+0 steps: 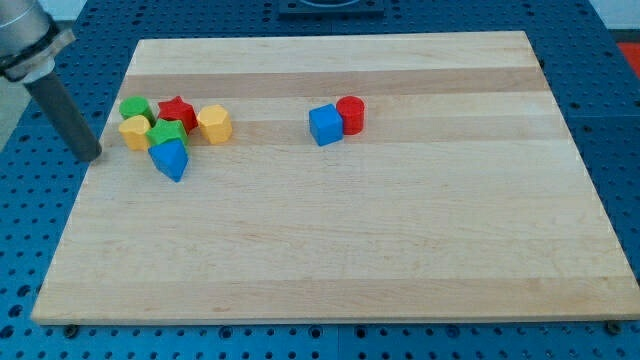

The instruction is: Push the green circle and yellow heart down

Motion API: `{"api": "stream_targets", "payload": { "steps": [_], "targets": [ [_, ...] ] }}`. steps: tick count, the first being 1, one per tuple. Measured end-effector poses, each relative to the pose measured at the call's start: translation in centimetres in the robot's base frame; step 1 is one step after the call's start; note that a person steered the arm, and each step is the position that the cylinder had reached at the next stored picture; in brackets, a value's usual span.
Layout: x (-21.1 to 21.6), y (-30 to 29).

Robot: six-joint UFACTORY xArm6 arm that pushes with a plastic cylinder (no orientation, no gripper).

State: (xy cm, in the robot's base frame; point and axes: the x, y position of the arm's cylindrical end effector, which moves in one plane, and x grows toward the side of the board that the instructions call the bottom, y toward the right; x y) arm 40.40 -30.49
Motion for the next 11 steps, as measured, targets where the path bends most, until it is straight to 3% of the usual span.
{"api": "stream_targets", "payload": {
  "steps": [1, 6, 7, 11],
  "targets": [
    [-6.8, 0.0],
    [-8.3, 3.4],
    [-7.3, 3.2],
    [10.5, 3.2]
  ]
}}
